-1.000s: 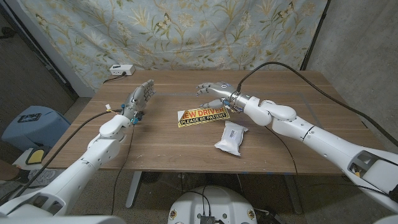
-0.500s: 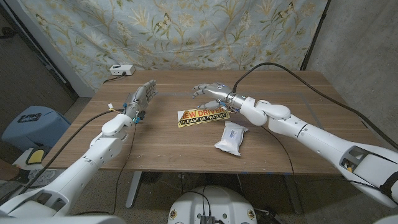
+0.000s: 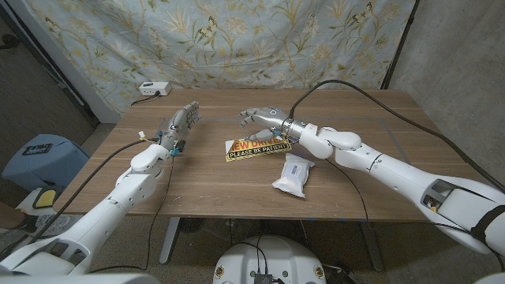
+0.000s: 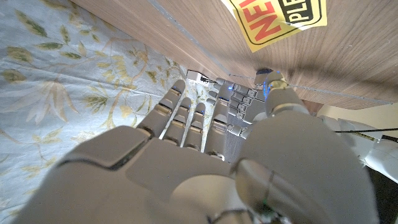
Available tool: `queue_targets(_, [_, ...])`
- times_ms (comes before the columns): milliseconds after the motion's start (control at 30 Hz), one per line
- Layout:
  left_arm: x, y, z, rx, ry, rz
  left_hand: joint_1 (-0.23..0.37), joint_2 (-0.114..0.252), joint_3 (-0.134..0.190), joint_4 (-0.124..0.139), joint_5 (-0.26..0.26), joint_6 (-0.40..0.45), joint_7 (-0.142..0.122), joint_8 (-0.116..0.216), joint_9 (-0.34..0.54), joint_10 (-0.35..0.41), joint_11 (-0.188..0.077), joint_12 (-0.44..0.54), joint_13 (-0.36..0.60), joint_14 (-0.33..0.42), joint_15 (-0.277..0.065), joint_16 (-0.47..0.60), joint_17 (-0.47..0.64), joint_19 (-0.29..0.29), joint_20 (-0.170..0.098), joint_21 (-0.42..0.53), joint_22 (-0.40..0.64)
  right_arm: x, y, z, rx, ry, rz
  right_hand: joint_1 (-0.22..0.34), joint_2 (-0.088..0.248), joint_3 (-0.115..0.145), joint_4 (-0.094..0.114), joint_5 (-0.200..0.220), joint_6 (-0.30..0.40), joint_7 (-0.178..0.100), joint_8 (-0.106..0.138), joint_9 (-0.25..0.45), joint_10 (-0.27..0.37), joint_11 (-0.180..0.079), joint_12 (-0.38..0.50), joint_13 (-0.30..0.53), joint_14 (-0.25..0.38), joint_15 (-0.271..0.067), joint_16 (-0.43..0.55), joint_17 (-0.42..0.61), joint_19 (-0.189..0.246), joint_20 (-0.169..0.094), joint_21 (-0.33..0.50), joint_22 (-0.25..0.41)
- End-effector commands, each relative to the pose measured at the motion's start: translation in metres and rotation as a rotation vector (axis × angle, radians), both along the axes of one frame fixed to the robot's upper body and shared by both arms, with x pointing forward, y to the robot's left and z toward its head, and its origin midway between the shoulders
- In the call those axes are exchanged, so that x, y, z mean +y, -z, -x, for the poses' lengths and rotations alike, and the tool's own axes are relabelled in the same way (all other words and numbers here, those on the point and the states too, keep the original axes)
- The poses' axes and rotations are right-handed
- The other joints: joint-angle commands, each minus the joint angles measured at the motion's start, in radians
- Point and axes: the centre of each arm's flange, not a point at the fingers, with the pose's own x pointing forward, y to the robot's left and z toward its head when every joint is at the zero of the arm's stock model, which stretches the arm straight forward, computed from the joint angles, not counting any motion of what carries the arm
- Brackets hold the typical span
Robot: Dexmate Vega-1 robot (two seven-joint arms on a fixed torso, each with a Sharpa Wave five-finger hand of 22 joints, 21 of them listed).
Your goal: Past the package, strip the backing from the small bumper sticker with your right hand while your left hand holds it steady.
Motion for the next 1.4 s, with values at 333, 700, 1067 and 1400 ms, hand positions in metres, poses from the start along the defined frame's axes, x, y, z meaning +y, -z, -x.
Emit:
queue_targets(333, [-0.004,0.006,0.004,0.013,-0.001,0.003,0.000,0.004,0.002,-0.008,0.004,0.010,0.002,0.001,0.003,0.009,0.003,-0.002,0.004,0.008,0.007,-0.001,0.003,0.008,0.002,-0.001,0.004,0.025,0.000,-0.009,0.011,-0.042,0.014,0.028,-0.004,-0.009,0.009,0.014,0.011,-0.040,-0.008,0.001,-0.031,0.025,-0.010,0.002,-0.017,-0.020,-0.009,0.007,-0.009,-0.002,-0.004,0.006])
queue_targets(700, [-0.004,0.010,0.008,0.017,-0.006,0.008,-0.001,0.005,0.004,-0.009,0.004,0.011,0.001,0.001,0.003,0.008,0.004,-0.003,0.004,0.008,0.007,-0.001,0.003,0.009,0.002,-0.002,0.004,0.036,-0.009,-0.018,-0.028,-0.081,0.013,0.052,-0.006,-0.010,0.006,0.020,0.061,-0.076,0.002,0.000,-0.033,0.023,-0.008,0.001,-0.017,-0.023,-0.008,0.007,-0.009,-0.003,-0.004,0.006])
queue_targets(1067, [-0.010,0.010,0.006,0.024,0.001,0.009,-0.002,0.006,0.005,-0.009,0.004,0.015,0.002,0.002,0.004,0.009,0.006,-0.003,0.005,0.009,0.007,-0.001,0.003,0.009,0.002,-0.002,0.004,0.046,-0.017,-0.024,-0.034,-0.099,0.013,0.077,-0.009,-0.014,0.006,0.025,0.109,-0.132,0.008,-0.001,-0.036,0.018,-0.007,0.001,-0.025,-0.021,-0.011,0.008,-0.006,-0.004,-0.003,0.006])
queue_targets(1400, [-0.015,0.010,0.003,0.035,0.011,0.002,-0.003,0.005,0.006,-0.010,0.004,0.017,0.003,0.002,0.004,0.010,0.005,-0.003,0.005,0.010,0.007,-0.001,0.003,0.010,0.002,-0.002,0.004,0.045,-0.016,-0.033,0.008,-0.074,0.029,0.076,-0.016,-0.030,0.018,0.030,0.129,-0.166,-0.006,-0.004,-0.101,0.046,-0.021,0.001,-0.086,0.018,-0.024,0.013,-0.031,0.030,-0.009,0.007])
